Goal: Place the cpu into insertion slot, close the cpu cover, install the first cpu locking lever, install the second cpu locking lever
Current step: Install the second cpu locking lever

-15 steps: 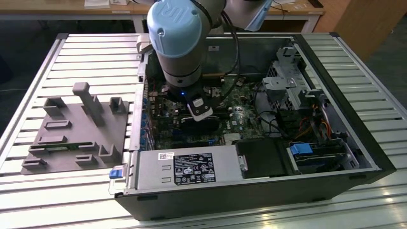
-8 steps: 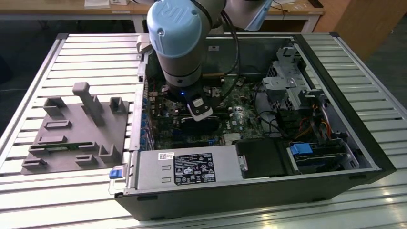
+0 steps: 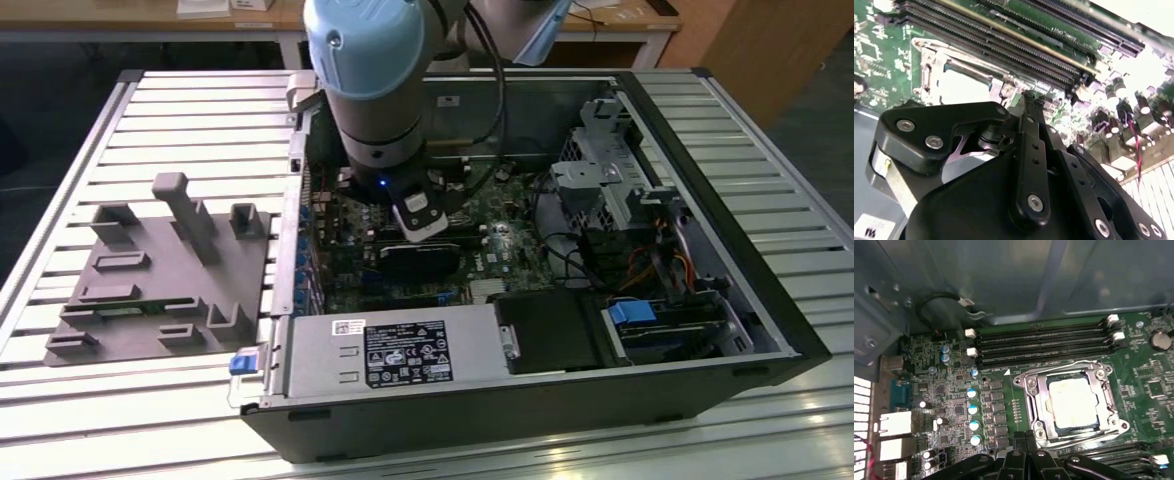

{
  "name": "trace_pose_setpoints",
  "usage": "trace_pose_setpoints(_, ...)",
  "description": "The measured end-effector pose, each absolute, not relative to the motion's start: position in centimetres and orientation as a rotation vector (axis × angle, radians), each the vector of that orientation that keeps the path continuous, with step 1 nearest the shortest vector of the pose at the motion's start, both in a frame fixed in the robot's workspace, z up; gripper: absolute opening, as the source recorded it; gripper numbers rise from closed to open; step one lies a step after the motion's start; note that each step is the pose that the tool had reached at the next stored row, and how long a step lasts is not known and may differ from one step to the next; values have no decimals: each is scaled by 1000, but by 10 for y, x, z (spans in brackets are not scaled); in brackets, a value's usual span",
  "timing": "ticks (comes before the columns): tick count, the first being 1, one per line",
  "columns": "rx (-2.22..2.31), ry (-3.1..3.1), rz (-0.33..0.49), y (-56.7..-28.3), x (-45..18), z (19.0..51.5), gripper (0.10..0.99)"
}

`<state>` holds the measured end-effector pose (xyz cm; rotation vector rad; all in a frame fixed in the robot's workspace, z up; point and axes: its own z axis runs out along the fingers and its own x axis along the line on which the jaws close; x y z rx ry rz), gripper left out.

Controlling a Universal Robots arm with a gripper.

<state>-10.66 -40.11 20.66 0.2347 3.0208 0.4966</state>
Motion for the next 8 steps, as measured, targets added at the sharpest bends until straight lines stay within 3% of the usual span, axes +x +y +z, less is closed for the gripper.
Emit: trace_pose_setpoints(8,234,3021,497,-400,-106,219,102)
